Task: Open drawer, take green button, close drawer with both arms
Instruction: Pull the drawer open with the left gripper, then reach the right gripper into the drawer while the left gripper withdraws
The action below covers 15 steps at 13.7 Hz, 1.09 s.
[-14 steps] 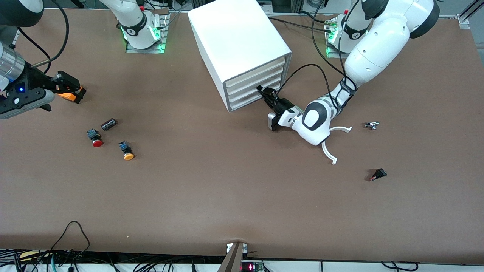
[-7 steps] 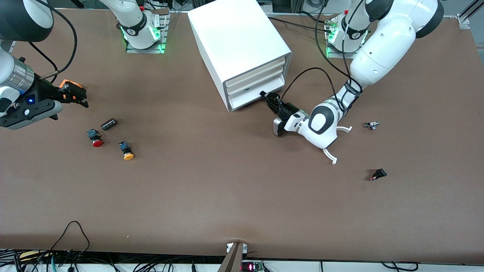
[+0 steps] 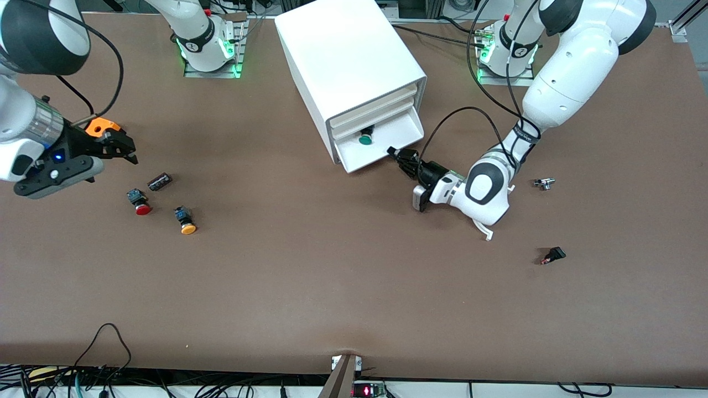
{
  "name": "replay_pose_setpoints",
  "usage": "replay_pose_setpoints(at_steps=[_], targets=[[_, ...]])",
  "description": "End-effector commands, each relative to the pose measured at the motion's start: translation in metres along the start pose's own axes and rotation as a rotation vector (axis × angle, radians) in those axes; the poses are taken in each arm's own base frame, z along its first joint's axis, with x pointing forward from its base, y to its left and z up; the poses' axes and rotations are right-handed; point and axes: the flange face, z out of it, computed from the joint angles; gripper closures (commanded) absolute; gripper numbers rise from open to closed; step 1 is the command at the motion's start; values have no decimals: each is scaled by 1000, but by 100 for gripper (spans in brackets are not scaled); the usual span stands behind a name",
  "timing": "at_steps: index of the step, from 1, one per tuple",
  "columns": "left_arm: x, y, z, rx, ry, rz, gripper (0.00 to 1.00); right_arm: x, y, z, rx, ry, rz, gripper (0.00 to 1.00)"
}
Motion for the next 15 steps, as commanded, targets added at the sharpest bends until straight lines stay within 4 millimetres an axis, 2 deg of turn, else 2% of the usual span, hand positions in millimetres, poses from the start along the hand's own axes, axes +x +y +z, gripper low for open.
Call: replay_pose_setpoints(at_steps=[1, 5, 7, 8, 9, 11, 12, 15], targets=[[9, 4, -16, -18, 65, -8, 98, 14, -6, 19, 21, -32, -58, 0], [9, 1, -40, 1, 97, -4, 99, 29, -46, 18, 15, -34, -99, 0], [8, 0, -46, 2, 103, -5, 99, 39, -72, 20, 10, -30, -33, 0], [7, 0, -46, 2, 101, -6, 94, 47, -96, 25, 26, -35, -6, 0], [4, -1, -44, -3, 93, -32, 1, 53, -120, 29, 68, -32, 44, 0], [2, -1, -44, -9, 86, -118, 0, 72, -178, 36, 87, -42, 111, 0], [1, 0, -47, -13, 87, -131, 0, 84, -201, 38, 87, -37, 123, 0], [-8, 5, -78, 13, 68, -190, 0, 113, -284, 47, 81, -23, 259, 0]])
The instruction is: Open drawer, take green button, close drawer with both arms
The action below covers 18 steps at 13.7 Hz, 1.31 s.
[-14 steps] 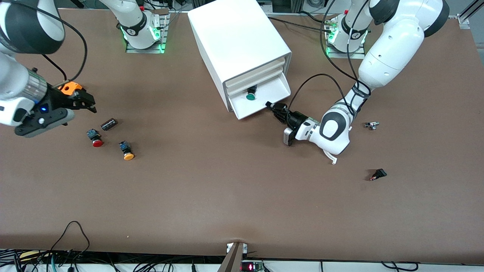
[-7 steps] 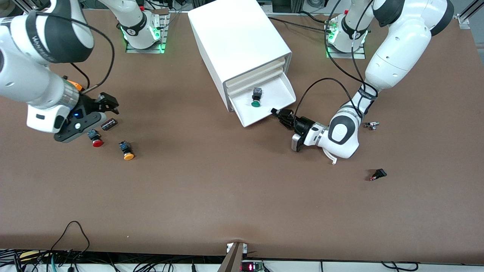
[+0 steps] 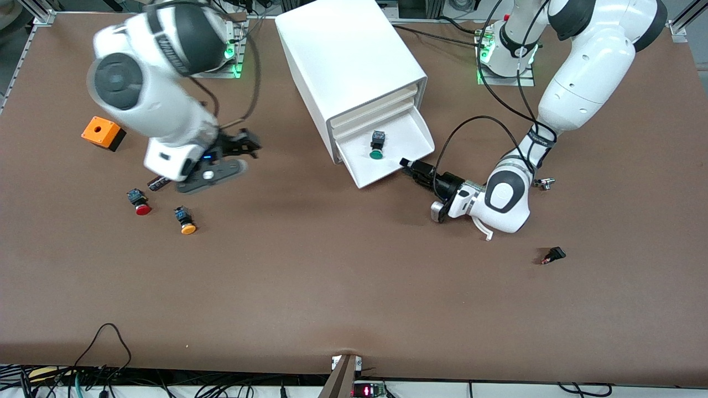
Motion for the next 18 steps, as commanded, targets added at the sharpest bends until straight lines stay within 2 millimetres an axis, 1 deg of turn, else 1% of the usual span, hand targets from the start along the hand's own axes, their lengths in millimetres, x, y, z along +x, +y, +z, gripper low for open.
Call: replay_pose_setpoints(at_steps=[1, 2, 3, 4, 6, 7, 8, 10, 11, 13, 14, 16, 17, 18], targets=[[-10, 7, -49, 47, 1, -36, 0, 20, -70, 17, 14, 26, 110, 0], [-17, 10, -72, 91, -8, -38, 0, 22, -97, 30, 18, 38, 157, 0], [-19, 16, -98, 144, -17, -31, 0, 22, -123, 46, 20, 47, 191, 0], [-24, 22, -117, 175, -42, -37, 0, 21, -151, 59, 24, 59, 212, 0], [-31, 40, -167, 285, -83, -29, 0, 25, -195, 83, 33, 79, 236, 0], [-34, 53, -190, 372, -103, -19, 0, 25, -219, 96, 33, 82, 250, 0], [-37, 66, -208, 465, -125, -9, 0, 25, -238, 109, 26, 87, 280, 0], [-45, 82, -239, 608, -154, -1, 0, 22, -259, 136, 3, 95, 338, 0], [-49, 90, -256, 672, -162, 3, 0, 19, -268, 153, -3, 89, 358, 0], [-55, 119, -291, 849, -189, 17, 0, 13, -279, 179, -37, 81, 379, 0], [-56, 134, -303, 921, -196, 23, 0, 10, -283, 188, -53, 80, 389, 0], [-59, 166, -323, 1014, -182, 41, 0, 1, -285, 208, -80, 56, 403, 0], [-62, 188, -331, 1067, -172, 52, 0, -3, -286, 217, -91, 45, 414, 1], [-66, 207, -334, 1106, -165, 62, 0, -6, -289, 221, -85, 51, 428, 1]])
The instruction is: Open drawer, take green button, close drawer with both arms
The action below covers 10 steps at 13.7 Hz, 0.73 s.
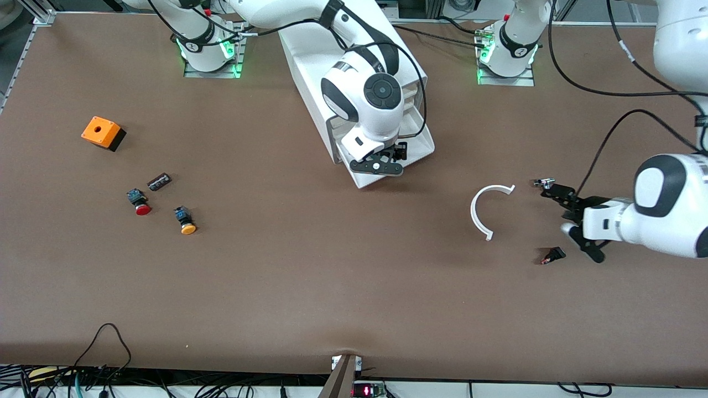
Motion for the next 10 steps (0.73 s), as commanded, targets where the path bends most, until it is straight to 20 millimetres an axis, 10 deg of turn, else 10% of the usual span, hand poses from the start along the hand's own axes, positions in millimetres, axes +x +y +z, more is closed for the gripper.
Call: replay_pose_setpoints(at_steps=[1, 6, 10], targets=[[-13, 29, -55, 136, 5, 1, 0, -11, -6, 8, -4, 26, 25, 2], [-37, 115, -123, 296, 16, -155, 0, -34, -16, 26, -2, 31, -14, 11], [-68, 186, -137, 323, 78, -374, 0, -42, -14, 37, -25, 19, -28, 45]])
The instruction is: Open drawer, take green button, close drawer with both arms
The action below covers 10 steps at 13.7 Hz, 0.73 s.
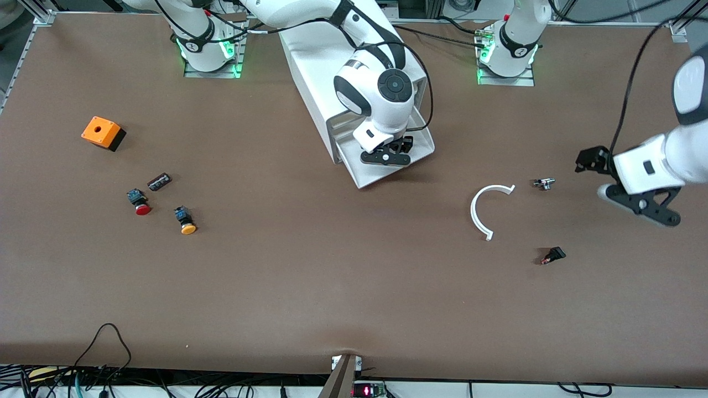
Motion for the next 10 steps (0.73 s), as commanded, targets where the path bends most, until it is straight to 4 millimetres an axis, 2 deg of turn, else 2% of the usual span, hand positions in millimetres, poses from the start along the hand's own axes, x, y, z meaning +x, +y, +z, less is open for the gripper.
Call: replay_pose_setpoints(at_steps=[1, 2, 4, 6, 8, 10], targets=[[-41, 22, -14, 0, 19, -126, 0, -7, 4, 9, -24, 10, -4, 50], [-48, 13, -18, -24, 37, -170, 0, -8, 5, 11, -30, 8, -7, 56], [-59, 13, -29, -19, 68, -230, 0, -7, 4, 11, -27, 10, -9, 64], [-82, 18, -46, 0, 140, -316, 0, -6, 4, 3, -20, 15, -39, 100], [-99, 21, -55, -4, 181, -408, 0, 1, 6, -17, 1, 25, -35, 100], [-105, 9, -55, -7, 184, -456, 0, 18, 15, -40, 2, 25, -31, 100]])
